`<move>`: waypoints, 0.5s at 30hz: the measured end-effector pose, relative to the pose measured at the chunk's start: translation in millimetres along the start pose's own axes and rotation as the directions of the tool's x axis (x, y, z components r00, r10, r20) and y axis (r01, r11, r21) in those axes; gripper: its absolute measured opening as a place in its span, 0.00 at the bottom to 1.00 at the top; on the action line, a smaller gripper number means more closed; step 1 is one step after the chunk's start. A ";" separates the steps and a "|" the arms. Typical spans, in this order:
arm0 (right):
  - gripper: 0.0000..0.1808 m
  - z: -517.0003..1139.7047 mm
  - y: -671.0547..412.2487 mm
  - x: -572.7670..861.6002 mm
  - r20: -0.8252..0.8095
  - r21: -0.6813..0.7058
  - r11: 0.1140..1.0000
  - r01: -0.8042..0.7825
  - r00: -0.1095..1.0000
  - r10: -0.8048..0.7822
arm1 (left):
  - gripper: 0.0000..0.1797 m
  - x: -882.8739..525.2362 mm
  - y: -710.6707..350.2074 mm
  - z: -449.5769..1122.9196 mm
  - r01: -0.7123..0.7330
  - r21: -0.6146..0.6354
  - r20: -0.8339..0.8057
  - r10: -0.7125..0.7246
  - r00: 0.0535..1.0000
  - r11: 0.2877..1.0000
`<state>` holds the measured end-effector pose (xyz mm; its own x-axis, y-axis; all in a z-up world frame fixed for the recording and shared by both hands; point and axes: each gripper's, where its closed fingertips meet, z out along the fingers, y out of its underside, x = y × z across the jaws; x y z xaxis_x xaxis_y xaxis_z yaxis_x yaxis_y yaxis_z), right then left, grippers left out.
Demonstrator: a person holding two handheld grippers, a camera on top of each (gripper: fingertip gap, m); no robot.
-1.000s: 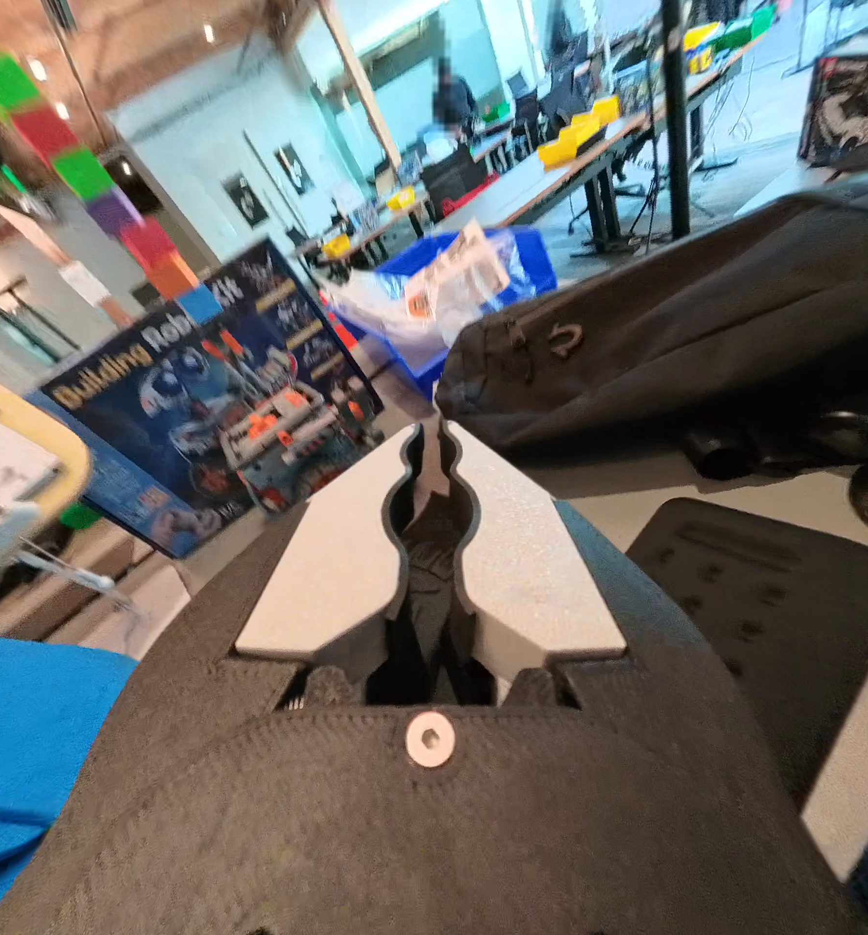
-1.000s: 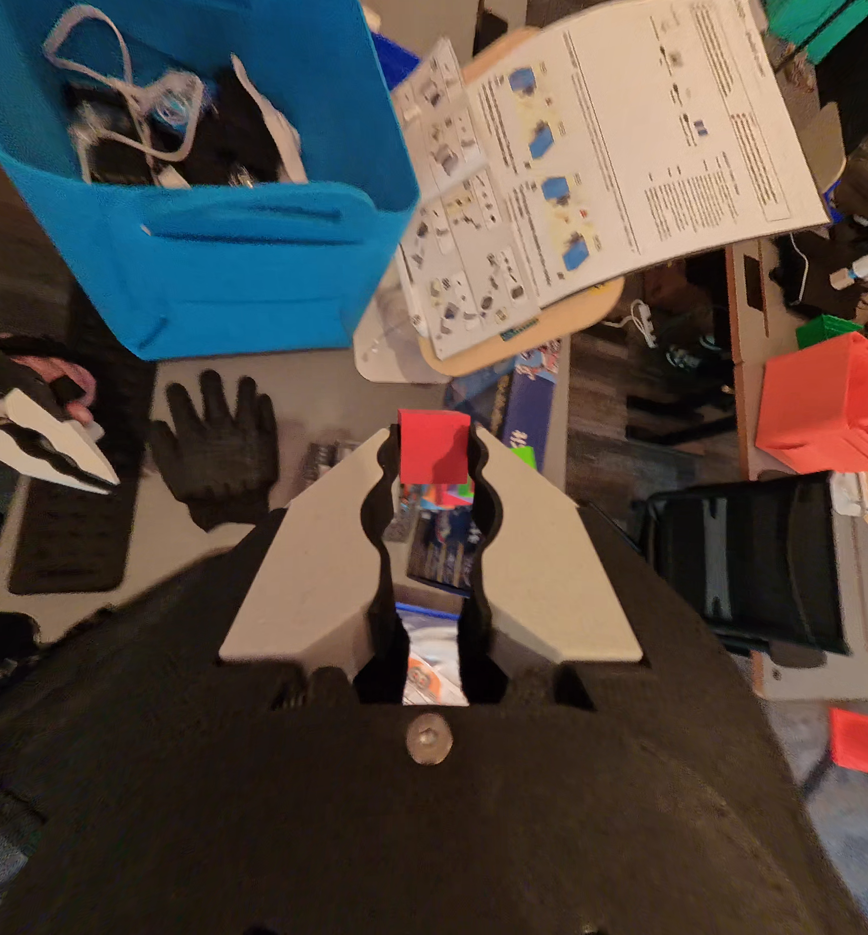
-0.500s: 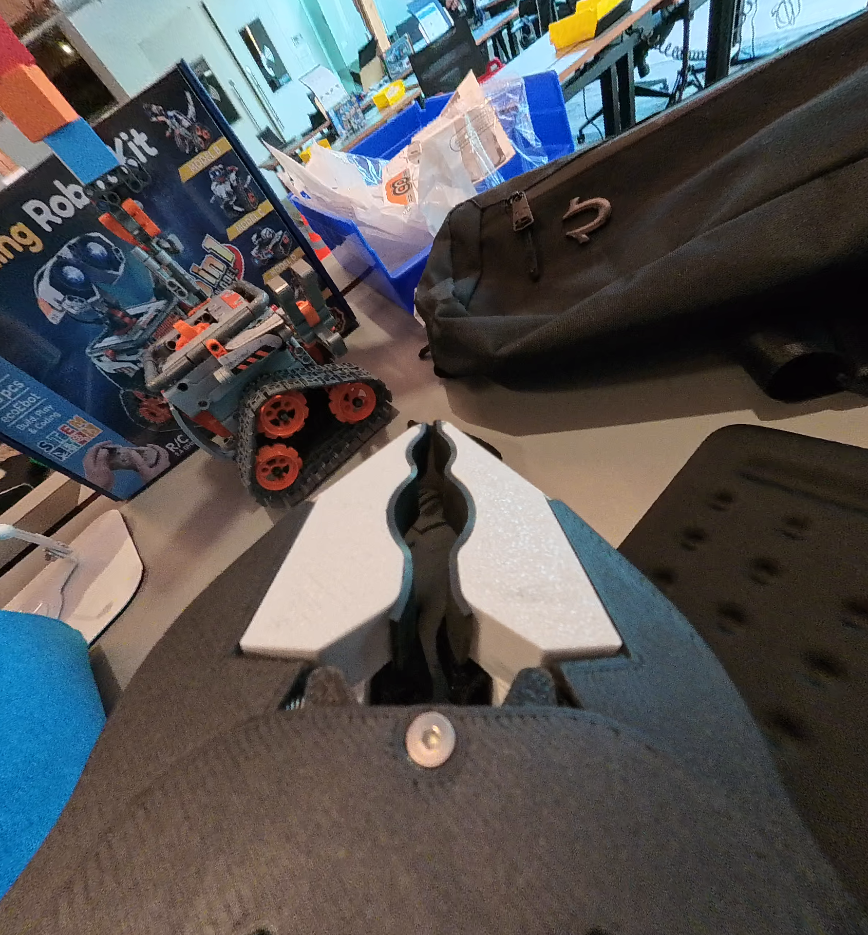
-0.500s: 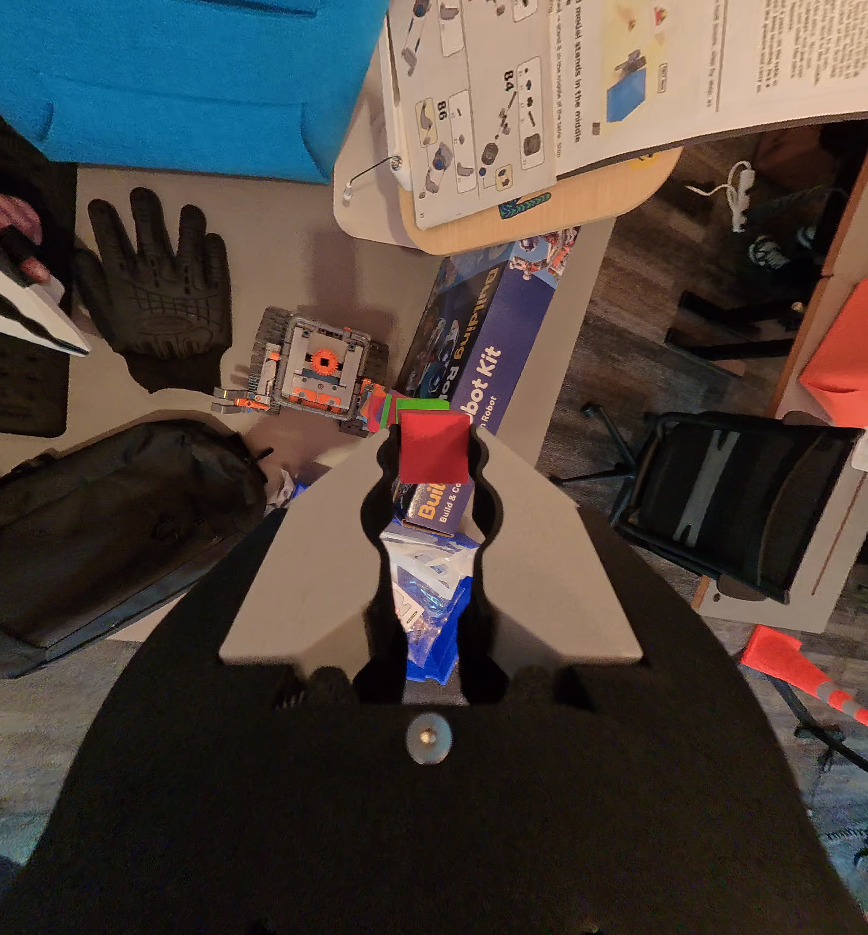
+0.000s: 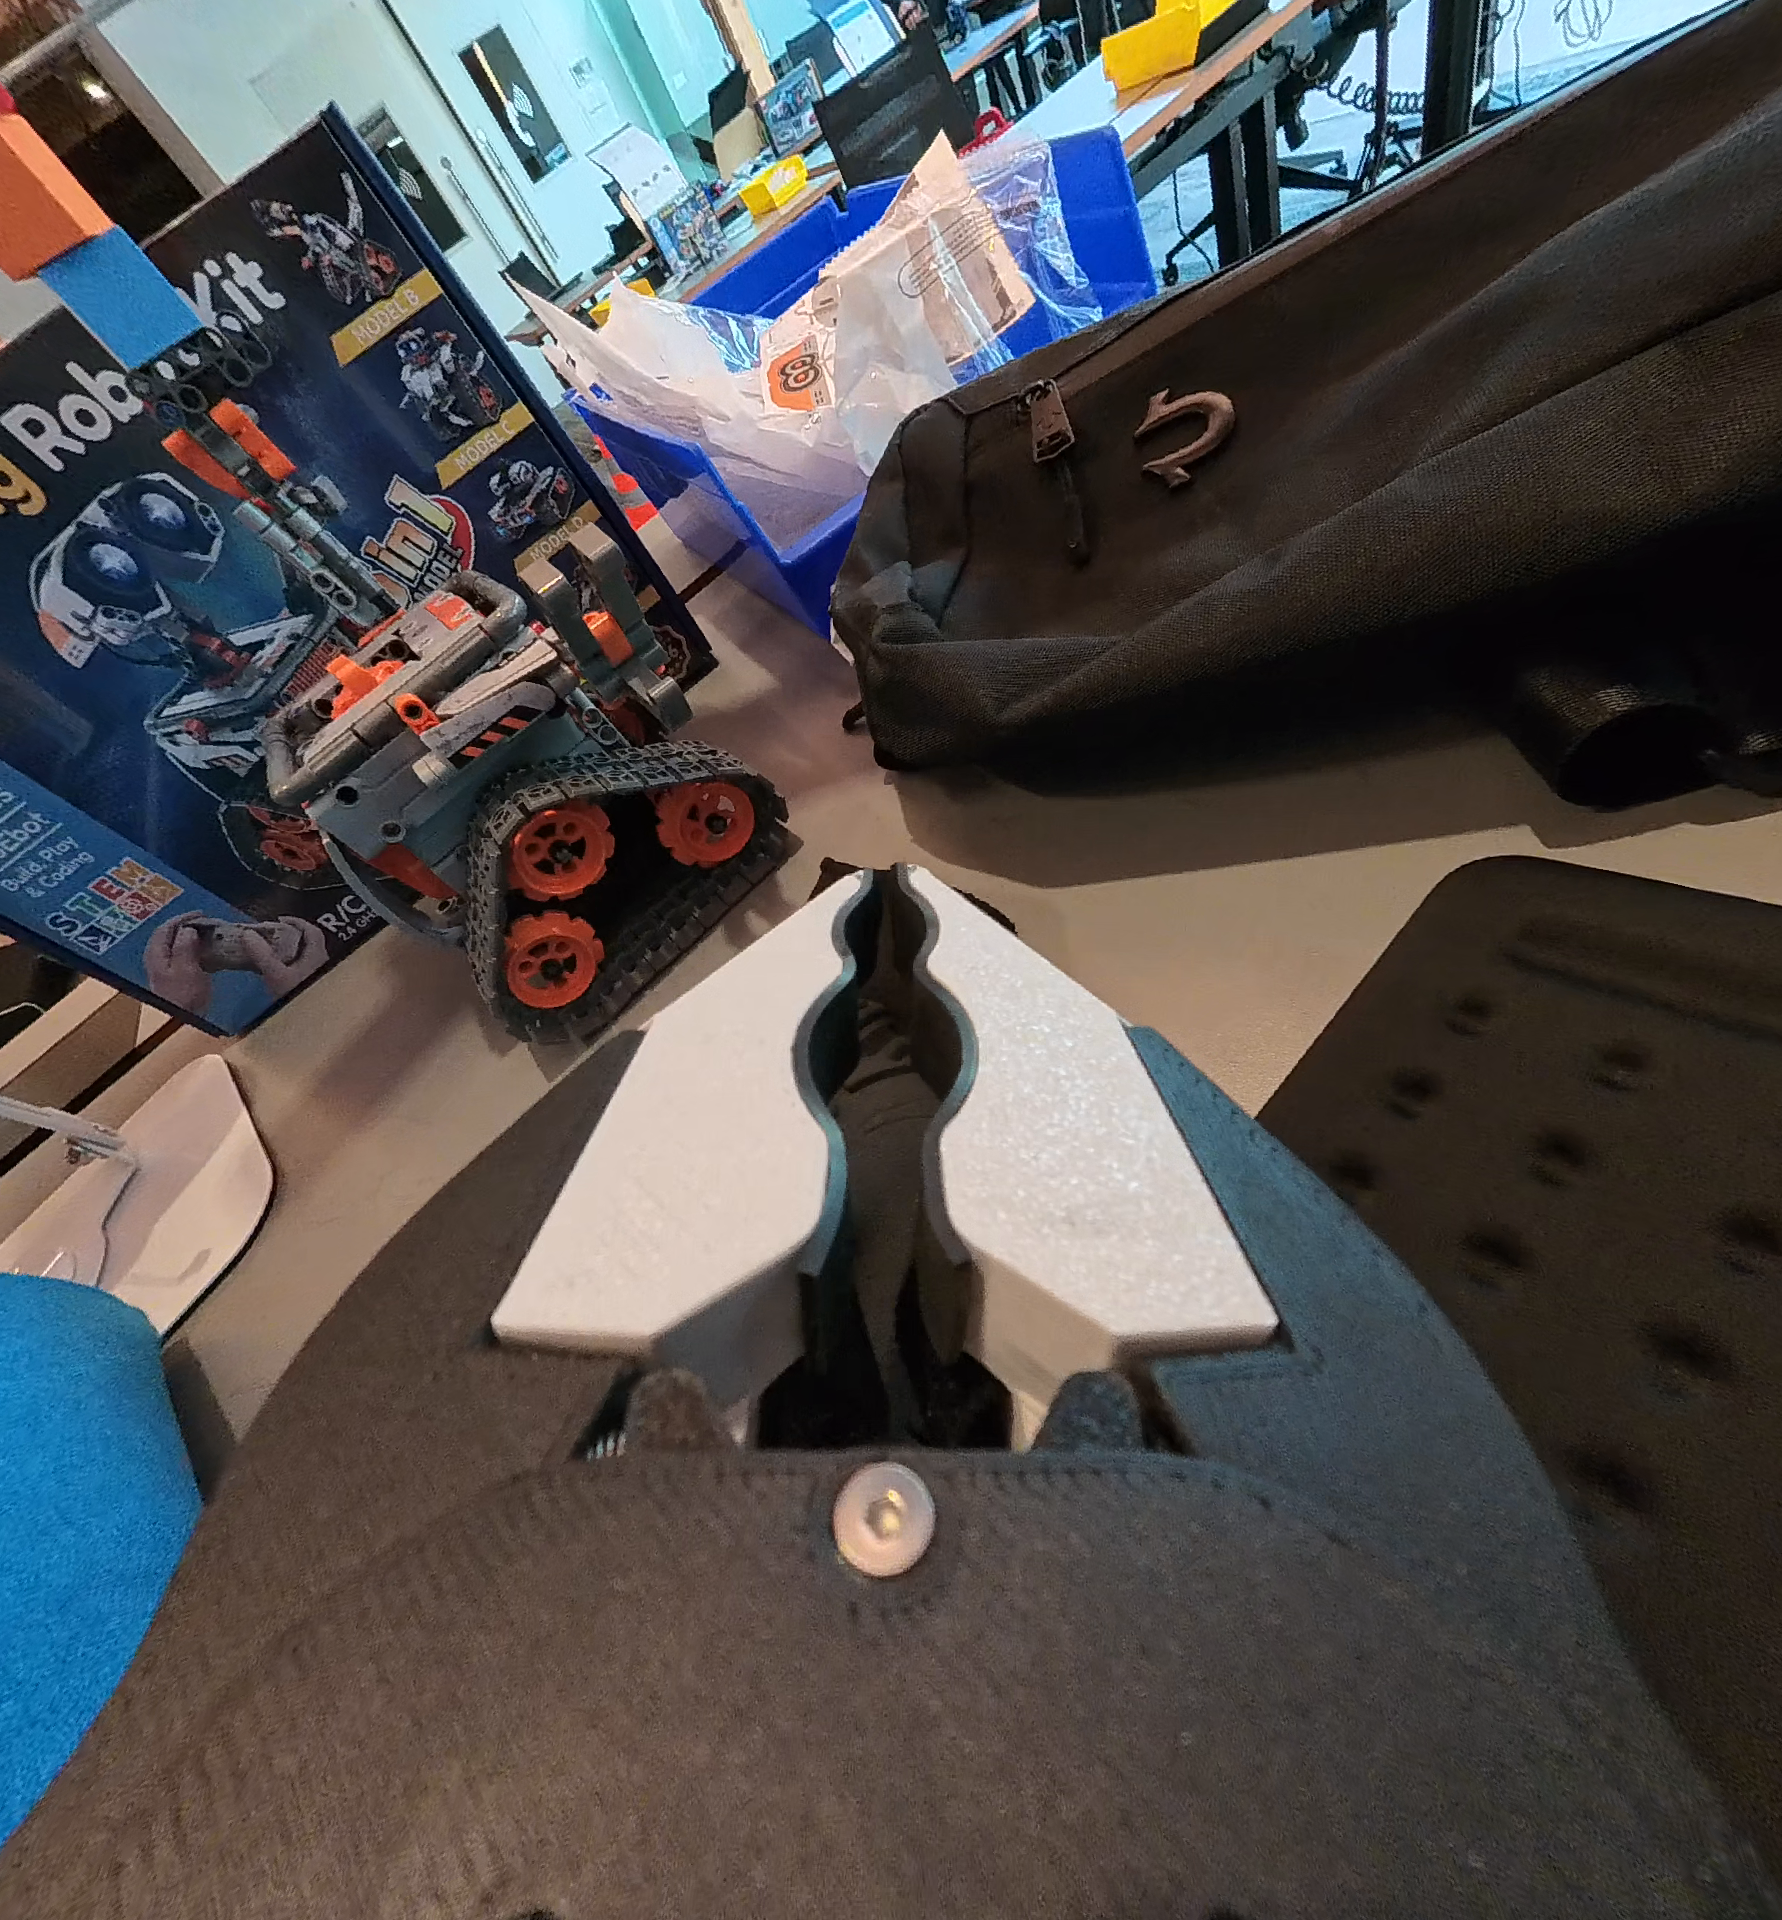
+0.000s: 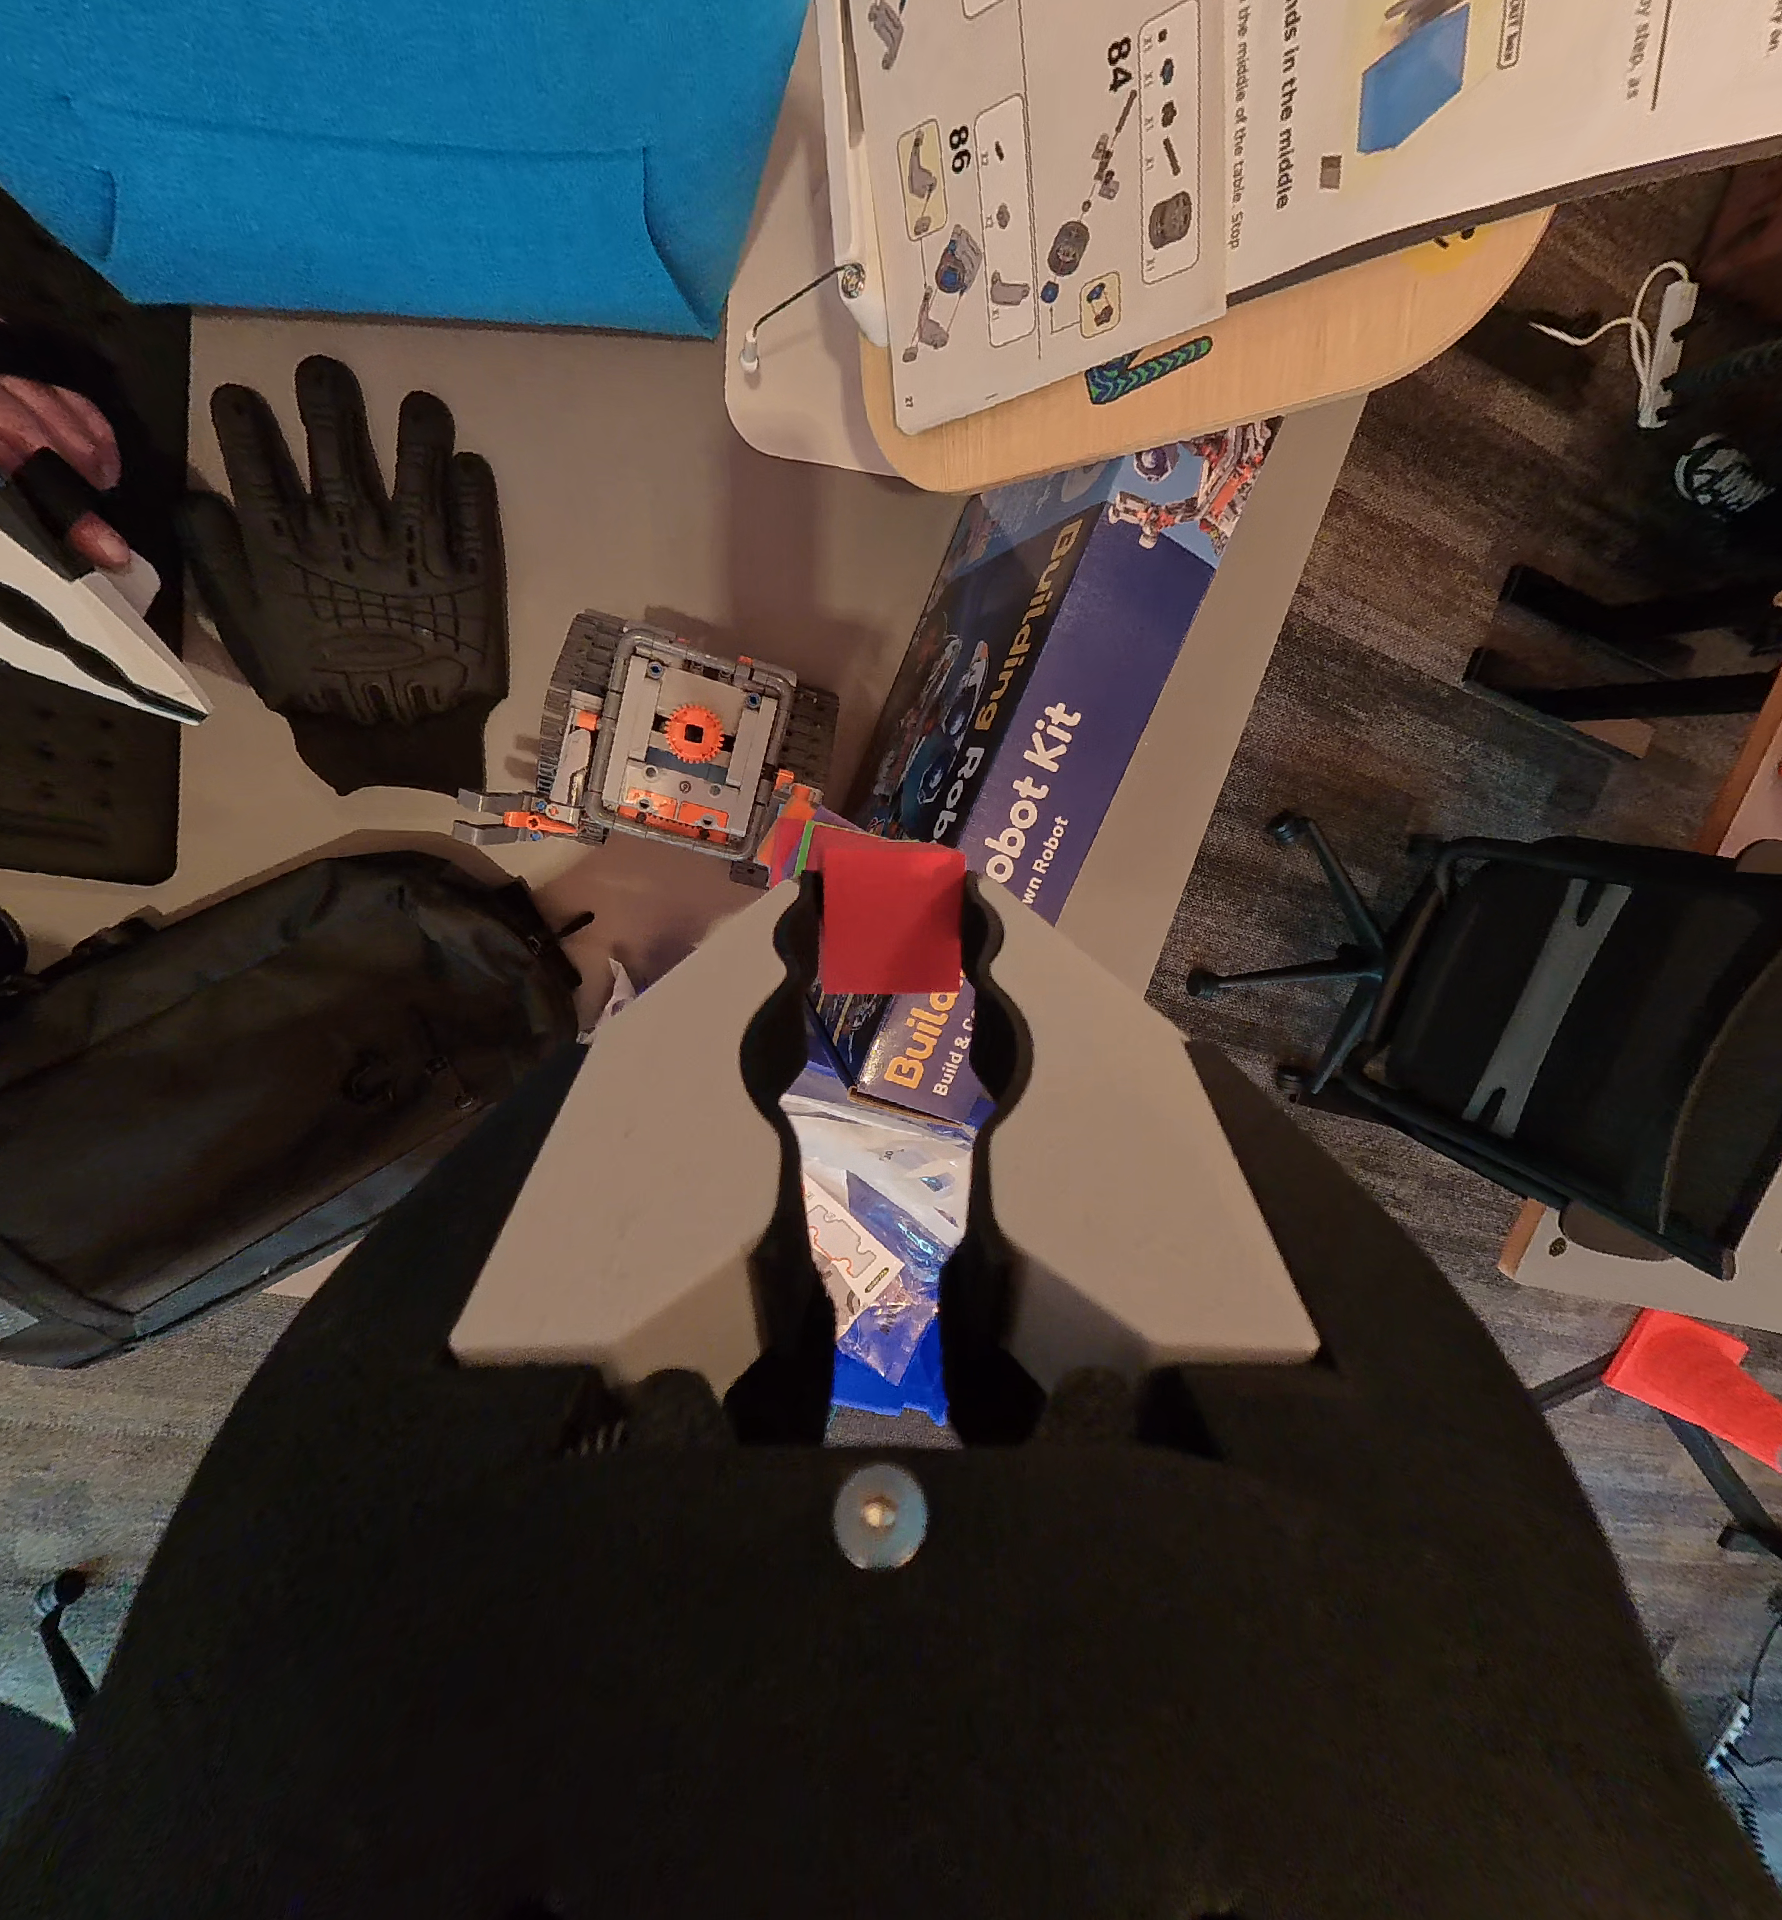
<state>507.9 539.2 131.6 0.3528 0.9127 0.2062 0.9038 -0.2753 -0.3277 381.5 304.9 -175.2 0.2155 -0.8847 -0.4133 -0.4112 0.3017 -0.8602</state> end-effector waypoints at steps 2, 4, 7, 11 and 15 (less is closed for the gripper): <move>0.14 0.2 0.7 0.1 0.001 -0.001 1.000 -0.003 1.000 0.003 | 0.00 0.0 -0.1 -0.4 0.002 0.002 -0.001 -0.002 1.000 1.000; 0.14 -0.6 0.6 0.2 0.001 0.004 1.000 -0.003 1.000 0.003 | 0.00 0.4 -0.1 -0.3 0.003 0.002 -0.004 -0.003 1.000 1.000; 0.14 0.0 1.3 0.8 0.002 0.005 1.000 -0.008 1.000 0.008 | 0.00 1.4 -0.4 -0.6 -0.001 0.004 -0.008 0.001 1.000 1.000; 0.14 3.3 3.9 0.6 0.005 0.005 1.000 -0.012 1.000 0.012 | 0.00 1.9 0.1 -0.3 -0.006 0.001 -0.009 0.006 1.000 1.000; 0.14 6.6 4.8 1.7 0.009 0.019 1.000 -0.018 1.000 0.018 | 0.00 1.8 0.0 -0.4 -0.002 0.003 -0.011 0.002 1.000 1.000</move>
<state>511.3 541.4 124.2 0.3668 0.9104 0.1915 0.8924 -0.2861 -0.3489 381.5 303.1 -175.8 0.2046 -0.8879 -0.4121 -0.4094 0.3048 -0.8599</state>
